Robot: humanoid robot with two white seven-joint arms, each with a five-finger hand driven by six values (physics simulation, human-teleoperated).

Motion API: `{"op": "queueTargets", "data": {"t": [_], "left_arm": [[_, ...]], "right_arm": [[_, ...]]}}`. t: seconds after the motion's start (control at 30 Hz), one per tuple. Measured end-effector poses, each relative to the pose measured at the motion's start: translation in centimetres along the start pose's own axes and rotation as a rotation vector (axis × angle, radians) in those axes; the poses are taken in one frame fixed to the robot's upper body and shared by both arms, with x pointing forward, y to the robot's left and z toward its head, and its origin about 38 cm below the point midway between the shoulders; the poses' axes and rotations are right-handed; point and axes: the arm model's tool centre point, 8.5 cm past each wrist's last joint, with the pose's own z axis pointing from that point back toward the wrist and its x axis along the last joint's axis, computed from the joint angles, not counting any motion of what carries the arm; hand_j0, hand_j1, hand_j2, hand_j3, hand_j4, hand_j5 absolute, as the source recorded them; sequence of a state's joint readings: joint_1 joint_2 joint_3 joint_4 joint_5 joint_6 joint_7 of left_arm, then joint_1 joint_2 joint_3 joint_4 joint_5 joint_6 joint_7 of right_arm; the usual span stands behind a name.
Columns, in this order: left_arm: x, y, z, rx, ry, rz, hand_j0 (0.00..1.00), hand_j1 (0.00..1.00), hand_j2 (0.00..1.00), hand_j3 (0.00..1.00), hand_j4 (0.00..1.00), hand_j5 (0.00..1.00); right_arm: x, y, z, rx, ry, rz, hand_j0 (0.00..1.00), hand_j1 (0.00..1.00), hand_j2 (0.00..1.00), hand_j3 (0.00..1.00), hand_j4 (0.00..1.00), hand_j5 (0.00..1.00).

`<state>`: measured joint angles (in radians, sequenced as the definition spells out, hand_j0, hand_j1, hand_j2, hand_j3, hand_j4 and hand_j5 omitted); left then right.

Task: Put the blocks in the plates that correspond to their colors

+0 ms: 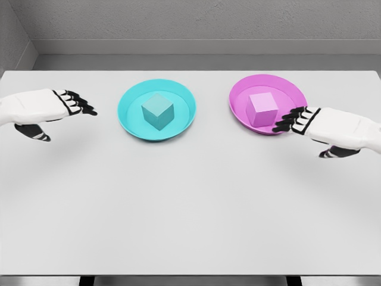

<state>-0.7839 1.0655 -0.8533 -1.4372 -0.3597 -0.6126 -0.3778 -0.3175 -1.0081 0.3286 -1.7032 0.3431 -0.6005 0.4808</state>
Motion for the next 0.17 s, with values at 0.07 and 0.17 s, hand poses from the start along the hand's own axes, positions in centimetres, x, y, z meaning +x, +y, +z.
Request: {"op": "queueTargets", "data": {"t": [0.07,0.17], "left_arm": [[-0.02,0.01,0.05,0.0,0.001,0.0,1.0,1.0,1.0,1.0,1.0,1.0],[-0.01,-0.12,0.07,-0.003,0.001,0.001,1.0,1.0,1.0,1.0,1.0,1.0]], "right_arm": [[-0.19,-0.27,0.29,-0.005,0.005,0.007,1.0,1.0,1.0,1.0,1.0,1.0],[-0.31,-0.46,0.48,-0.008,0.008,0.012,1.0,1.0,1.0,1.0,1.0,1.0]]}}
